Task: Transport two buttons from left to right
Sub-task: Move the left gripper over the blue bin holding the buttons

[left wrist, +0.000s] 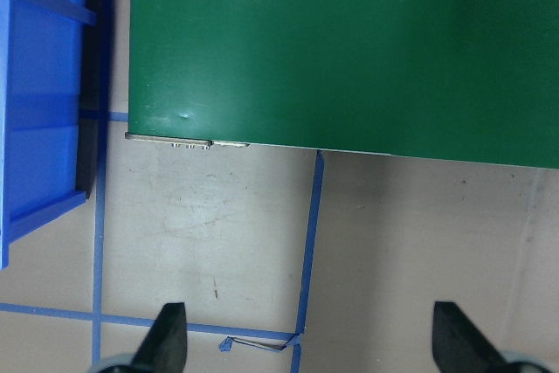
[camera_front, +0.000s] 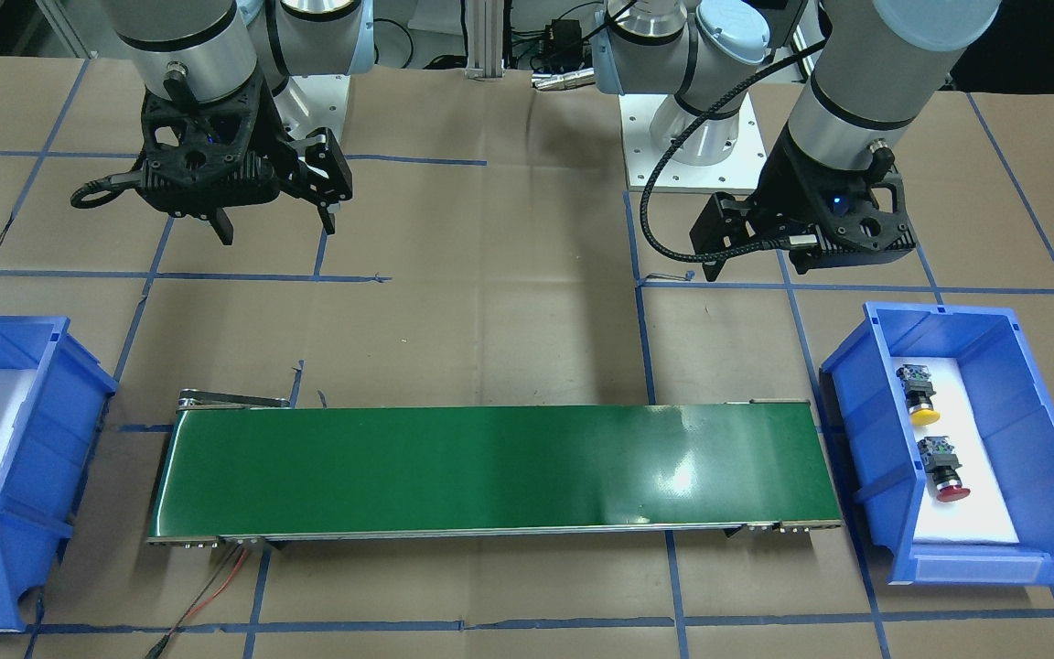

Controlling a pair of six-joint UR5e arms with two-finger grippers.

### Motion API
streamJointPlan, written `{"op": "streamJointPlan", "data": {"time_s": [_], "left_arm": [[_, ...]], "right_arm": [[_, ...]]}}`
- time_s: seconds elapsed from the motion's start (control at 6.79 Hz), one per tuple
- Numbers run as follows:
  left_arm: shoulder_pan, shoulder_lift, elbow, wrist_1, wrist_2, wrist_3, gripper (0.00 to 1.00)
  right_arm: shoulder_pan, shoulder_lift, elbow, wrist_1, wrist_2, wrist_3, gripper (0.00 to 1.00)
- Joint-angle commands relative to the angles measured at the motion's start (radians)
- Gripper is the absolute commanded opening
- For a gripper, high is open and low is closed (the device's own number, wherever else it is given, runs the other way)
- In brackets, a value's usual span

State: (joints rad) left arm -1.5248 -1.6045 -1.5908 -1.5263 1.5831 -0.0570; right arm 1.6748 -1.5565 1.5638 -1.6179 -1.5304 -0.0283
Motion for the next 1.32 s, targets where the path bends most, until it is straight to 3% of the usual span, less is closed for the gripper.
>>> {"op": "streamJointPlan", "data": {"time_s": [0.0,1.18], "left_arm": [[0.0,0.0,0.002,0.0,0.0,0.002,1.0],[0.03,0.015,-0.001,0.002,0.003,0.053,1.0]], "right_arm": [[0.0,0.006,-0.004,-0.011,0.009,-0.002,1.0],[-0.003,0.01,0.001,-0.005,-0.01,0.002,1.0]]}}
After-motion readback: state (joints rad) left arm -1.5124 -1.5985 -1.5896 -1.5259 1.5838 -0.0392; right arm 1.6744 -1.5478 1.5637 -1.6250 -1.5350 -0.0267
